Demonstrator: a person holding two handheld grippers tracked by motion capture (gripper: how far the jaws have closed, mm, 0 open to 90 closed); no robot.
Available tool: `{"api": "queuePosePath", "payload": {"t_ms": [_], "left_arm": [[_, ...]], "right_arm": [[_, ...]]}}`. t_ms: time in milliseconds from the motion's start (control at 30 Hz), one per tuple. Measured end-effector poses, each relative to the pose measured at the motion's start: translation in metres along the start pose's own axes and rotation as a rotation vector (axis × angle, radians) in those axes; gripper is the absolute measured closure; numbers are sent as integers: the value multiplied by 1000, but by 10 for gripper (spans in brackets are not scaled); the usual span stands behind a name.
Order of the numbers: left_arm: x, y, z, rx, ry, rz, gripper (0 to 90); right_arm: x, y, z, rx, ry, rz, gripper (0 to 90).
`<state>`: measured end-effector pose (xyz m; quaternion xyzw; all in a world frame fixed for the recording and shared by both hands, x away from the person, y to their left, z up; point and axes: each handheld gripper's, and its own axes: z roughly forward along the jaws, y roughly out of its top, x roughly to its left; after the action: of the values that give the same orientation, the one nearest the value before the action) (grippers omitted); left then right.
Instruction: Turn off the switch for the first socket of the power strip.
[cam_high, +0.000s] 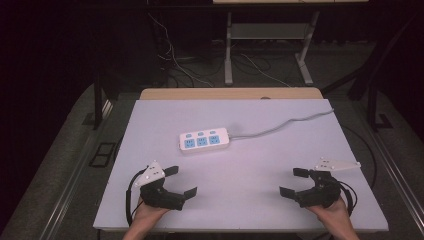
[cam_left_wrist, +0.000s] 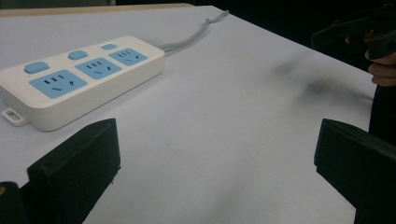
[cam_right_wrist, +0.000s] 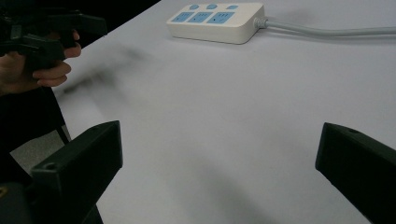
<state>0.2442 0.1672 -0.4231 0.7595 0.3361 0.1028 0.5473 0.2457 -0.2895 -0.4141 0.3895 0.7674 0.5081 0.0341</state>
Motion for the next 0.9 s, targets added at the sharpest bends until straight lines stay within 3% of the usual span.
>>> {"api": "queuePosePath", "payload": {"t_ms": [900], "left_arm": [[1,1,-1,8,-3,-1,0]], "right_arm": [[0,-1,1,33,3,-10,4]]}}
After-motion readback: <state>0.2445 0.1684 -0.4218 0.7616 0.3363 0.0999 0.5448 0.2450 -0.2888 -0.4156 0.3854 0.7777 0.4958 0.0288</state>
